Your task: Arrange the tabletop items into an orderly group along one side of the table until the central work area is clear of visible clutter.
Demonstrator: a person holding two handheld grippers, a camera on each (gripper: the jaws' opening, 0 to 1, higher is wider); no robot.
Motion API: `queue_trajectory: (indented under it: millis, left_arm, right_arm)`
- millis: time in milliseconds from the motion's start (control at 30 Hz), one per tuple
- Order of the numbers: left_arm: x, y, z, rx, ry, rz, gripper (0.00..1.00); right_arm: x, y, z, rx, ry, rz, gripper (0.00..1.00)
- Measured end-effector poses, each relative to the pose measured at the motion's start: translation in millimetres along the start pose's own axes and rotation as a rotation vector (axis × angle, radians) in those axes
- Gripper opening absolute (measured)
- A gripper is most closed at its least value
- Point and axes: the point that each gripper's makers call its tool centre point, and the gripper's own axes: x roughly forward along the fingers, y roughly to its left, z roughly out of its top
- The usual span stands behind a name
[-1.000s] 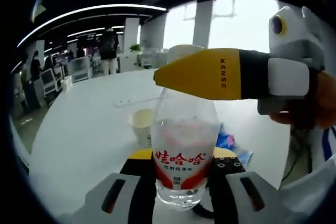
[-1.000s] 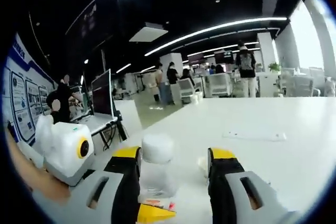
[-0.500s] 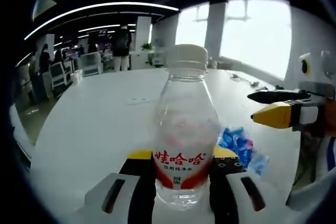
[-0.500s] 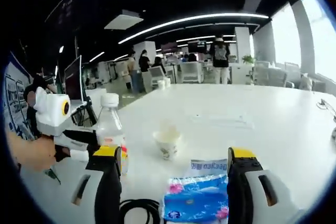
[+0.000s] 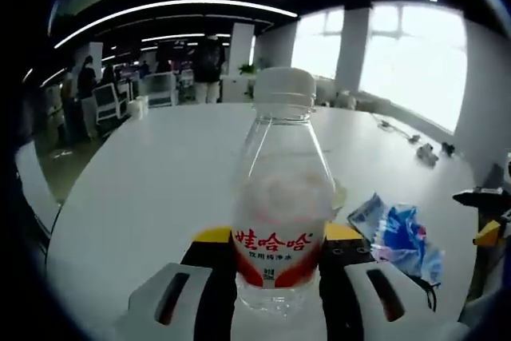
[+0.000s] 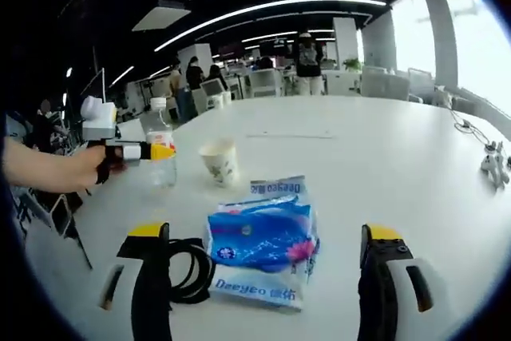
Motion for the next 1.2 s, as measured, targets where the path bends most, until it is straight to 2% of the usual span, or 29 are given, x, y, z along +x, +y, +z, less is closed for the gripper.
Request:
queue_trajectory:
  millis: [233, 400, 467, 600, 633, 700, 833, 900, 933, 1067, 1200]
  left_arm:
    - [23, 11.2, 4.4, 0.024, -0.018, 0.020, 0.35]
    - [36, 24.4, 13.1, -0.014, -0.056, 0.063, 0.35]
    - [42, 30.9, 16.9, -0.024, -0.071, 0.091, 0.35]
    - [52, 44.9, 19.2, -0.098, -0.100, 0.192, 0.35]
    - [55, 47.2, 20.5, -0.143, -0.120, 0.210, 0.35]
    - [60, 50.0, 20.7, -0.168, -0.134, 0.228, 0.35]
    - [69, 46.2, 17.5, -0.146, -0.137, 0.232, 0.35]
    - [69, 48.3, 16.1, -0.177, -0.162, 0.267, 0.35]
    - [69, 47.0, 15.5, -0.192, -0.173, 0.268, 0.35]
    - [72, 40.2, 17.3, -0.135, -0.182, 0.258, 0.35]
    - [71, 36.1, 15.9, -0.143, -0.186, 0.255, 0.35]
  right_arm:
    - [-19, -3, -19.2, 0.029, 0.024, -0.012, 0.97]
    - [-30, 1, -27.1, -0.026, 0.036, -0.009, 0.97]
    - [-31, 1, -26.8, -0.017, 0.034, -0.012, 0.97]
    - [-30, -4, -25.5, 0.006, 0.023, -0.049, 0.96]
    - [-29, -5, -24.7, 0.031, 0.017, -0.055, 0.95]
    - [-29, -6, -24.4, 0.043, 0.012, -0.057, 0.95]
    - [-31, -8, -28.6, 0.042, 0.021, -0.057, 0.92]
    - [-34, -10, -32.3, 0.064, 0.022, -0.058, 0.91]
    - [-35, -11, -33.5, 0.068, 0.026, -0.059, 0.91]
    - [-37, -17, -35.0, 0.078, 0.029, -0.072, 0.90]
    - [-35, -19, -37.9, 0.101, 0.027, -0.074, 0.89]
